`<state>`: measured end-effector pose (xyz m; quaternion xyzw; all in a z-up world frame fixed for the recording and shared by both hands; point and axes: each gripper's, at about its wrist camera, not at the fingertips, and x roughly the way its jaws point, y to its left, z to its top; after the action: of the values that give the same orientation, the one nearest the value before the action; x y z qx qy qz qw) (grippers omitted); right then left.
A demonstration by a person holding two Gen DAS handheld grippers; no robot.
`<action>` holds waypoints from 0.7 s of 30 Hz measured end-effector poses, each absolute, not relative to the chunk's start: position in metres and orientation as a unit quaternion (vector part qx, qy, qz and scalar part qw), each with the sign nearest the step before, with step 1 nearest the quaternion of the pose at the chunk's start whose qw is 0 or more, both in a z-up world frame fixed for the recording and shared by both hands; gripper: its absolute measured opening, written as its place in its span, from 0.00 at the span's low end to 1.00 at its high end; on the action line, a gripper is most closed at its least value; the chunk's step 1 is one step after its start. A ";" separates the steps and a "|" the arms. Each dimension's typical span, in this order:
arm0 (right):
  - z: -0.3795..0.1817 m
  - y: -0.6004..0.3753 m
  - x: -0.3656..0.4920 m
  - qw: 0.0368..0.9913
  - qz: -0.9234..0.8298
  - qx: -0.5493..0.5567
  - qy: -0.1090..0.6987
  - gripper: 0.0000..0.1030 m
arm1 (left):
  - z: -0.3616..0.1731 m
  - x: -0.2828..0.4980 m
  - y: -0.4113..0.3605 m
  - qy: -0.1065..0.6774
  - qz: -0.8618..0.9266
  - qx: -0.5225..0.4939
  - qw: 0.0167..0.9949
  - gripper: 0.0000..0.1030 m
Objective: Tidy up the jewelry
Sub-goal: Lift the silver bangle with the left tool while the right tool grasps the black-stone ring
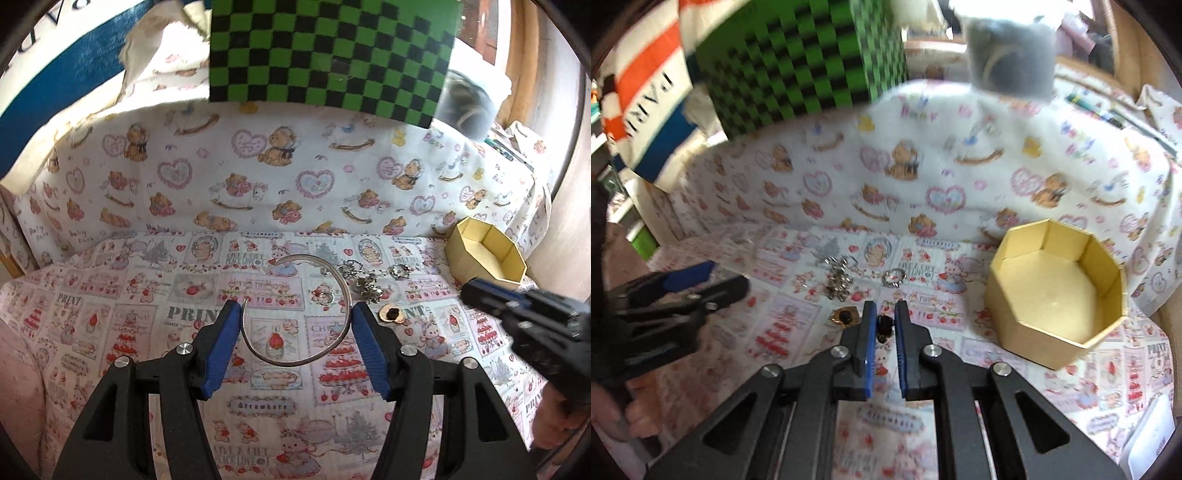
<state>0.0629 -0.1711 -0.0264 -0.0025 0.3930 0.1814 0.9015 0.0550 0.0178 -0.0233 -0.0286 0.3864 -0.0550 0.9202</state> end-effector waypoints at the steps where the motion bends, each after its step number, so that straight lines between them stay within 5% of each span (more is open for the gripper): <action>1: -0.021 -0.175 0.059 0.905 0.185 0.002 0.384 0.09 | -0.021 0.053 0.016 0.383 -0.056 -0.026 0.922 0.58; 21: 0.030 -0.280 0.035 0.939 0.162 0.100 0.287 0.09 | 0.055 0.035 -0.035 0.305 -0.098 -0.007 0.947 0.59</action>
<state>0.0347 -0.2803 0.0305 0.1004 0.2869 0.1623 0.9387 0.0352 -0.0351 0.0545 -0.0070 0.3049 -0.0978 0.9473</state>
